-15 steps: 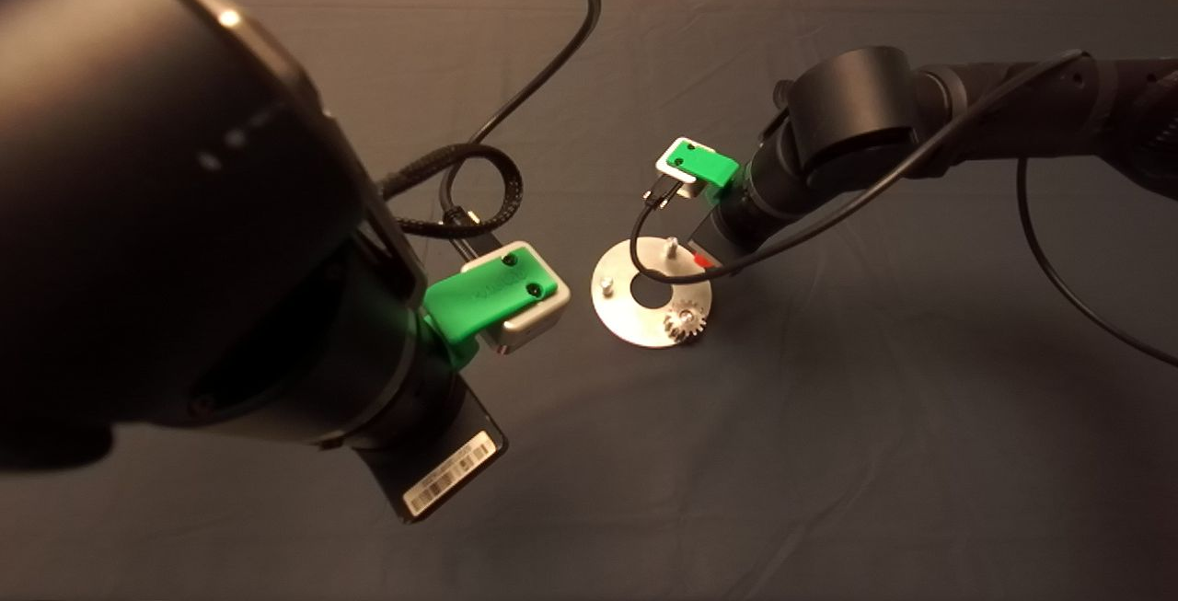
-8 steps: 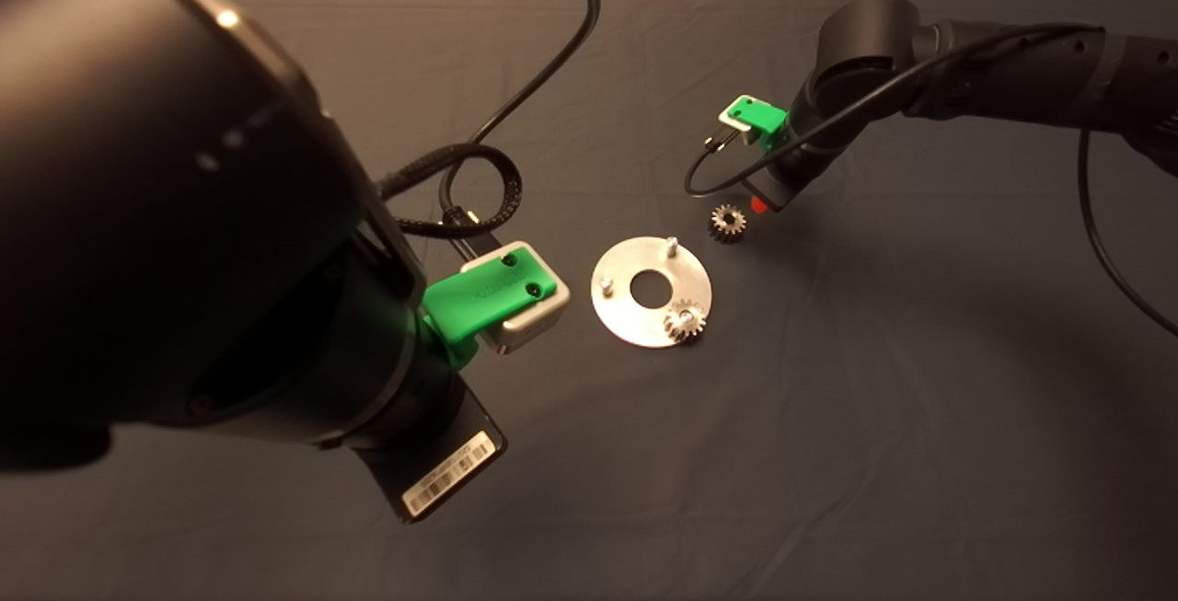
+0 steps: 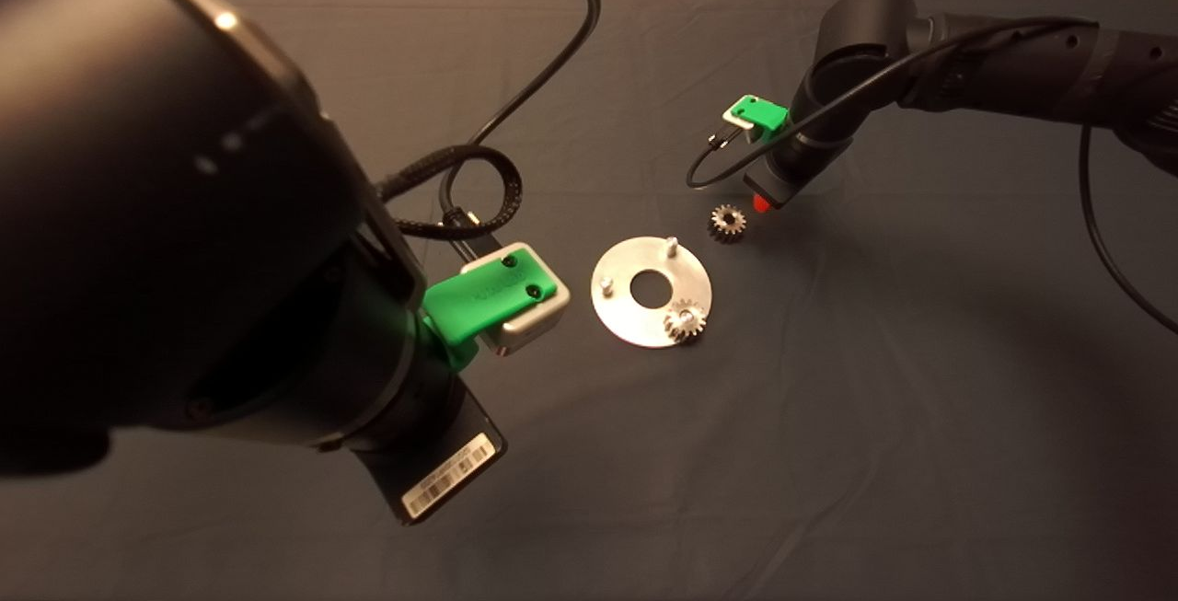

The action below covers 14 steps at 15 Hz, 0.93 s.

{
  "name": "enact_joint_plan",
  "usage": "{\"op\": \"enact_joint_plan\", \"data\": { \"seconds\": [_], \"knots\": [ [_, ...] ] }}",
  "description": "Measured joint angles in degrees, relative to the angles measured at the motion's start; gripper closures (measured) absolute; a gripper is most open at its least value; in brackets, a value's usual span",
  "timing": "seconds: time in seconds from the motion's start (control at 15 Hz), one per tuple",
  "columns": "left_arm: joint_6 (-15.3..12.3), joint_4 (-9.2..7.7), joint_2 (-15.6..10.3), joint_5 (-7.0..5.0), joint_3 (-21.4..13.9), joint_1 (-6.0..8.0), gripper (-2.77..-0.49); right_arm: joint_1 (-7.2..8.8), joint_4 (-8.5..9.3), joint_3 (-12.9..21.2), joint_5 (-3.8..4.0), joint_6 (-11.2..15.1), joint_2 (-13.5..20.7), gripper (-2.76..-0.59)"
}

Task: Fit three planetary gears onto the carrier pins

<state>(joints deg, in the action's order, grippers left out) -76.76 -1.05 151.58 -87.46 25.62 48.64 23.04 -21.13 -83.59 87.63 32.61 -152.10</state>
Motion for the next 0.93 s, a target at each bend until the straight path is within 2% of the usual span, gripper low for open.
{"op": "enact_joint_plan", "data": {
  "seconds": [0.07,0.13,0.2,0.4,0.47,0.73,0.93],
  "knots": [
    [0.00,0.01,0.00,0.02,0.00,0.00,-1.62,0.02,2.98,0.00,0.00,0.00,-0.32,-1.42],
    [0.00,0.01,0.00,0.02,0.00,0.00,-1.62,0.09,5.10,0.00,-0.02,0.00,-0.63,-1.42],
    [0.00,0.01,0.00,0.00,0.00,-0.01,-1.62,0.45,6.32,0.02,-0.09,-0.02,-0.79,-1.42],
    [0.00,0.00,0.00,0.00,0.00,-0.01,-1.62,2.59,7.01,0.00,-0.17,-0.21,-0.46,-1.42],
    [0.00,0.00,0.00,0.02,0.00,0.00,-1.62,2.80,7.05,0.00,-0.15,-0.21,-0.32,-1.44],
    [0.00,0.00,0.00,0.00,-0.02,0.00,-1.62,2.28,7.31,0.00,-0.16,-0.26,-0.29,-1.70],
    [0.00,0.00,0.00,0.00,-0.02,0.00,-1.62,2.21,7.31,0.02,-0.15,-0.26,-0.29,-1.71]
  ]
}}
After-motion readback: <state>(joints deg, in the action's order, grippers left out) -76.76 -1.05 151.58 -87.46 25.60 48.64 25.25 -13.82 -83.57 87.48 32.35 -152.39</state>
